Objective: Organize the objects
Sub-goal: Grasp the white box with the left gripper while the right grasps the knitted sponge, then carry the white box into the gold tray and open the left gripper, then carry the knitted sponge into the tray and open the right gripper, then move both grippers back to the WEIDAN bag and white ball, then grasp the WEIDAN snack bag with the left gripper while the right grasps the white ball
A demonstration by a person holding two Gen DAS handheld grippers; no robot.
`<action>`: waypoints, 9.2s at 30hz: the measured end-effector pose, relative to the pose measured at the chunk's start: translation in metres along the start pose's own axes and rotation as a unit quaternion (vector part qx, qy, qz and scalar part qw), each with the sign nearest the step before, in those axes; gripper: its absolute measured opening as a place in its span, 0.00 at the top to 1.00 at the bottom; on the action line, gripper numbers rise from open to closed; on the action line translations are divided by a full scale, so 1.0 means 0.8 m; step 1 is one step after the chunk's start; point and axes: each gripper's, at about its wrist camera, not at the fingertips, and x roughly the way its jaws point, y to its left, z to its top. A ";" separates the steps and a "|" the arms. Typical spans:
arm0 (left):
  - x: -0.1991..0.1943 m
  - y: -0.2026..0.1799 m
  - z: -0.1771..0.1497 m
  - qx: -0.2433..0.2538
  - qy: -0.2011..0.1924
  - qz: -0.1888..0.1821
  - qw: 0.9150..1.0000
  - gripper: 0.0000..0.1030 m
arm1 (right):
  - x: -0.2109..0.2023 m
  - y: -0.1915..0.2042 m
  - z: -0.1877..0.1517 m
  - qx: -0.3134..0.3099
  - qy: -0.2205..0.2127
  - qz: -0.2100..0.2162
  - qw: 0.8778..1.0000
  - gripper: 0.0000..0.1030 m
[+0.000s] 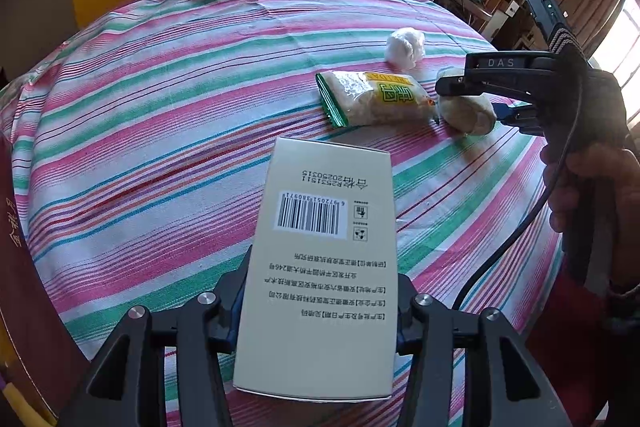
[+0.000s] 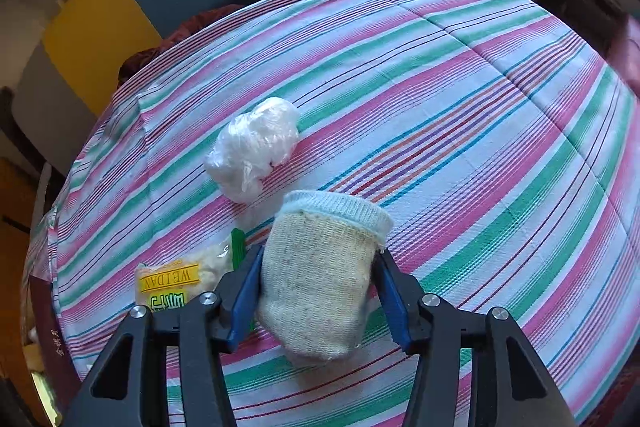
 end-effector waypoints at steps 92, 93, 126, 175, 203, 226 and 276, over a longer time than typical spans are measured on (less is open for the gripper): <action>-0.146 0.343 -0.045 -0.261 -0.057 0.193 0.944 0.62 | -0.008 0.039 -0.009 -0.088 -0.027 -0.058 0.994 0.53; -0.141 0.345 -0.043 -0.260 -0.051 0.197 0.944 0.62 | -0.009 0.037 -0.008 -0.086 -0.029 -0.058 0.994 0.53; -0.271 0.227 -0.124 -0.201 -0.205 0.242 0.927 0.61 | -0.034 0.037 -0.006 -0.081 -0.077 -0.054 0.992 0.53; -0.265 0.272 -0.180 -0.242 -0.190 0.230 0.923 0.61 | -0.083 0.485 -0.234 -0.464 -0.024 0.162 0.871 0.53; -0.263 0.280 -0.183 -0.254 -0.188 0.219 0.923 0.61 | -0.086 0.466 -0.207 -0.412 -0.058 0.169 0.894 0.27; -0.207 0.148 -0.074 -0.114 -0.159 0.149 0.969 0.57 | -0.121 0.114 -0.020 -0.131 -0.135 0.038 0.981 0.19; 0.086 -0.044 0.151 0.222 0.022 -0.039 0.974 0.60 | -0.058 -0.031 -0.001 0.118 -0.049 0.091 0.988 0.10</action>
